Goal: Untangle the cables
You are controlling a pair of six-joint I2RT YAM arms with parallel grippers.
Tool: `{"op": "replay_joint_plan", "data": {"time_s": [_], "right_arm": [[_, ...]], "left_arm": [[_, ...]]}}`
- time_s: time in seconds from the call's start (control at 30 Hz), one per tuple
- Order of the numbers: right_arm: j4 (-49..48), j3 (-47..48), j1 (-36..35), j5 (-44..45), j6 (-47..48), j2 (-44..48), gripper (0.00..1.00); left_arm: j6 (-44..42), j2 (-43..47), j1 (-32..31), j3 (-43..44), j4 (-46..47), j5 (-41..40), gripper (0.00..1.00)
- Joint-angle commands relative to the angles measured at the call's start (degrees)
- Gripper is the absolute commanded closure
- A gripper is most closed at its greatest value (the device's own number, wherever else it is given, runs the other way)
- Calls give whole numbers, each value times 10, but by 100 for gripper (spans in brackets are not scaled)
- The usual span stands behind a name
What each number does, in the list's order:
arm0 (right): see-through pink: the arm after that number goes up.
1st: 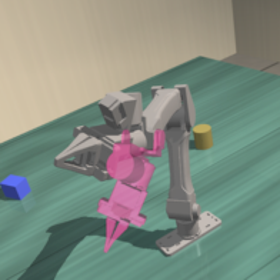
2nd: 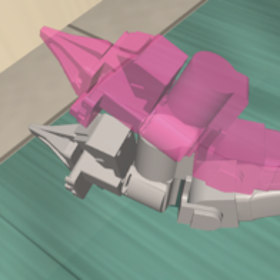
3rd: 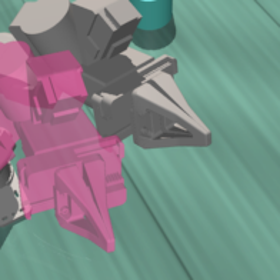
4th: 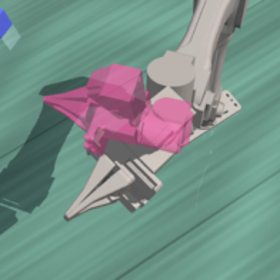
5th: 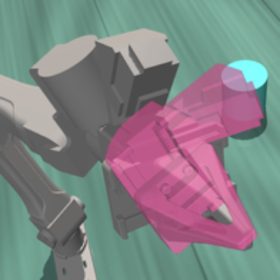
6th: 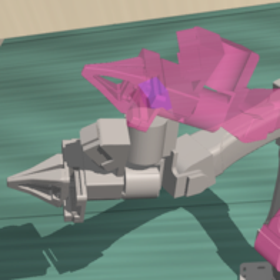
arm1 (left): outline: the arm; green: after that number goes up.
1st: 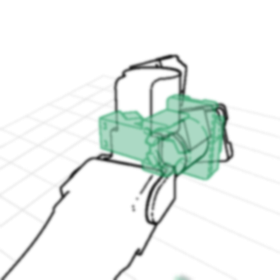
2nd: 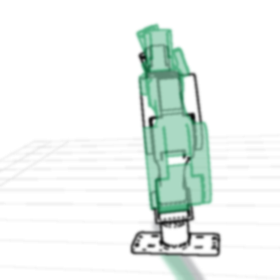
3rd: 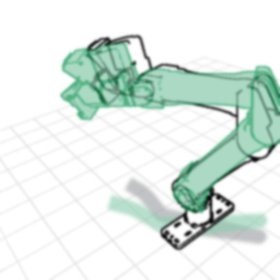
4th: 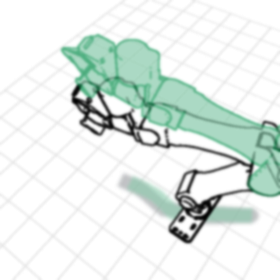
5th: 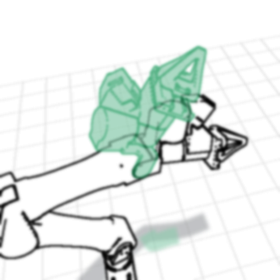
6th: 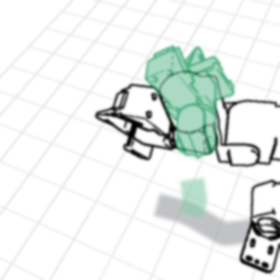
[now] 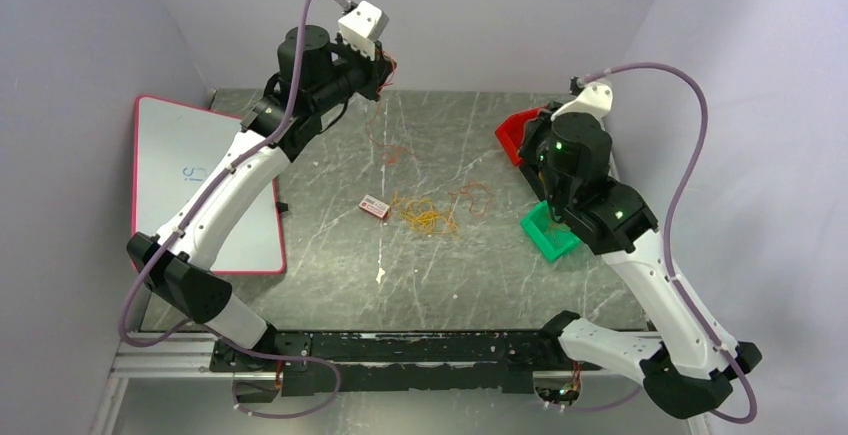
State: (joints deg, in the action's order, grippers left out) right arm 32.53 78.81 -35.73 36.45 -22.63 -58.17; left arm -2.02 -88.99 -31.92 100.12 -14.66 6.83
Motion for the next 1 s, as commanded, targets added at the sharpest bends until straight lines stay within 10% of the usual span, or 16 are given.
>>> {"op": "replay_joint_plan", "data": {"time_s": [0.0,0.2,0.5,0.97], "right_arm": [[30,14,3,-47,-5,-34,95],[16,-13,28,-175,-8,-82,82],[-373,-243,45,-439,79,-22,65],[-659,-280,36,-663,63,-155,44]], "left_arm": [[20,1,-1,3,1,30,93],[22,-3,-2,14,-7,37,93],[29,3,-2,73,-42,62,93],[47,28,-1,118,-75,102,93]]}}
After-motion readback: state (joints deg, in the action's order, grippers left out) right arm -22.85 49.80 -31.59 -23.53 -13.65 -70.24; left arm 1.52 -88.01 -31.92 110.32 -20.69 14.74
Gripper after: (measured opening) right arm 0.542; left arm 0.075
